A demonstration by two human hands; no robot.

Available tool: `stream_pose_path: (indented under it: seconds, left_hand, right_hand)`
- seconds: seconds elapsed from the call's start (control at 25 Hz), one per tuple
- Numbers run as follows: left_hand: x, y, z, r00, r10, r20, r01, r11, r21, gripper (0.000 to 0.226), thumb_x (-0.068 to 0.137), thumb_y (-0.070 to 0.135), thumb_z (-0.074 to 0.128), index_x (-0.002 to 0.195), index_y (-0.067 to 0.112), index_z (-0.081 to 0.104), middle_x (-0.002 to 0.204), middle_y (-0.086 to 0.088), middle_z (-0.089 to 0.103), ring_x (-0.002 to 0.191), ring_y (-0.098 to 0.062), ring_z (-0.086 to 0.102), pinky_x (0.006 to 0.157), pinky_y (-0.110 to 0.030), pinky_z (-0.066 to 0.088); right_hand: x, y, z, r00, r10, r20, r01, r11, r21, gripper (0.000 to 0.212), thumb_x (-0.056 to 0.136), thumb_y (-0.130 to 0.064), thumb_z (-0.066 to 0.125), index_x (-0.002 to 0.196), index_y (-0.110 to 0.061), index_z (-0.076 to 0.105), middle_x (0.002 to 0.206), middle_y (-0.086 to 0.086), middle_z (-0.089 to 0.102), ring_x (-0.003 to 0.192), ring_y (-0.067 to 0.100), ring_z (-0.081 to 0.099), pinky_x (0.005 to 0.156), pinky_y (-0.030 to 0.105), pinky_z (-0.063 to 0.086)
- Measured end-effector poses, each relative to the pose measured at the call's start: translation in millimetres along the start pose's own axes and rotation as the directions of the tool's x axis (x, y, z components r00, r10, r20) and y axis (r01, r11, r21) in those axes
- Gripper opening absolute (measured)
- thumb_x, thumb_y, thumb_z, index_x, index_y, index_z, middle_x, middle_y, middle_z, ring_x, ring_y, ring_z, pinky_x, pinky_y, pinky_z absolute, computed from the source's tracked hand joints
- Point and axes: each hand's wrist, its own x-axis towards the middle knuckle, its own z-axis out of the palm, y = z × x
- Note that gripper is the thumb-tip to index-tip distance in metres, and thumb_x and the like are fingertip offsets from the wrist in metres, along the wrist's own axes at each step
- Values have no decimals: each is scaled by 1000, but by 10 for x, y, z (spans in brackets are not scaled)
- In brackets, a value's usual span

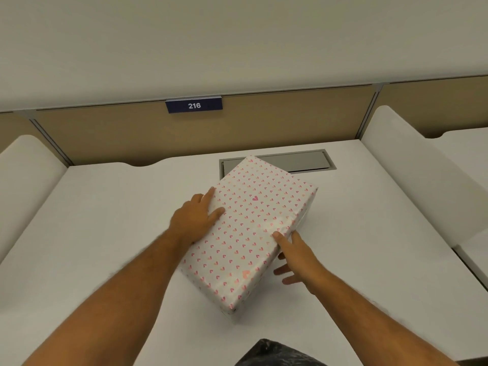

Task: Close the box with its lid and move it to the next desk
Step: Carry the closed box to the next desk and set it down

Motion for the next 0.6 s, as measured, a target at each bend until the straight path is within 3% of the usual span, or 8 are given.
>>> stream_pose_path:
  seconds: [0.08, 0.28, 0.6]
  left_hand:
    - [65, -37, 0, 1000, 7, 16, -7, 1000, 30, 88, 93, 81, 26, 167, 39, 4, 172, 1, 30, 143, -29, 51, 110, -52, 49]
    - [168, -153, -71, 995, 45, 88, -43, 999, -32, 91, 90, 84, 33, 166, 43, 3, 171, 1, 32, 140, -30, 55, 109, -50, 48]
    - [291, -424, -137, 973, 79, 217, 18, 910, -415, 76, 96, 71, 44, 163, 52, 12, 169, 7, 35, 133, -25, 58, 105, -41, 50]
  right_hand:
    - [28, -28, -44, 997, 40, 72, -42, 999, 32, 76, 101, -71, 52, 165, -41, 25, 144, 14, 63, 89, 26, 82, 58, 41, 68]
    - [103, -69, -101, 992, 74, 102, -76, 997, 18, 69, 103, -65, 56, 161, -34, 36, 123, 6, 67, 93, 26, 83, 58, 40, 68]
    - [78, -34, -66, 996, 72, 60, -76, 996, 54, 63, 97, -68, 61, 150, -37, 45, 126, 3, 72, 101, 25, 81, 63, 44, 70]
